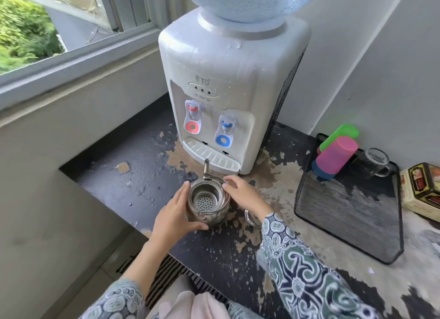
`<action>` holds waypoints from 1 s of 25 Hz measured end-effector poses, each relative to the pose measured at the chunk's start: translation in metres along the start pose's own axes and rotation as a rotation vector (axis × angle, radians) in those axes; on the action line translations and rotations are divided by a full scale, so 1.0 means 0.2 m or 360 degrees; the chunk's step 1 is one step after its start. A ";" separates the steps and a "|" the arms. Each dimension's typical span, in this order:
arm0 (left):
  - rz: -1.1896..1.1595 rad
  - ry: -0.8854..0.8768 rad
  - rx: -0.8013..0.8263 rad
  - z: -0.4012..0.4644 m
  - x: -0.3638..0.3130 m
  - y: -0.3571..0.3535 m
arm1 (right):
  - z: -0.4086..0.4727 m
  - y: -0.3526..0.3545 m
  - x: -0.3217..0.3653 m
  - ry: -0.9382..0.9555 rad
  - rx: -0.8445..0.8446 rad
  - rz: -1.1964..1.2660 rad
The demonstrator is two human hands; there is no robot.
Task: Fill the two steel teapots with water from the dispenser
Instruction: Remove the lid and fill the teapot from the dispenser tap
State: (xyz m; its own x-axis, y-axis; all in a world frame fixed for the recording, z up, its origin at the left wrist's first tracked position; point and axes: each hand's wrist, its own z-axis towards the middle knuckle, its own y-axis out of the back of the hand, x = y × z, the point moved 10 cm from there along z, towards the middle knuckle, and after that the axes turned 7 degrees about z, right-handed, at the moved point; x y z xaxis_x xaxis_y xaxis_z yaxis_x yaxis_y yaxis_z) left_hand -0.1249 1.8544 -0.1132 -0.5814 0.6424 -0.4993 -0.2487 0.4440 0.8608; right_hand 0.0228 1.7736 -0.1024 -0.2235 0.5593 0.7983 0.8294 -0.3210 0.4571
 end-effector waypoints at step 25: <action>-0.0609 -0.0655 0.0183 0.65 0.22 0.37 | 0.17 -0.28 0.20 -0.0397 -0.0900 0.1164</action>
State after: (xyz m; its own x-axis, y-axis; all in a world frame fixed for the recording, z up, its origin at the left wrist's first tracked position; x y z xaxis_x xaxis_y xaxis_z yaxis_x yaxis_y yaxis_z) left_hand -0.0680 1.9968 -0.0850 -0.1112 0.6024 -0.7904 -0.2828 0.7433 0.6063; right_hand -0.0145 1.8402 -0.1089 0.4214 0.1996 0.8846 0.3358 -0.9405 0.0522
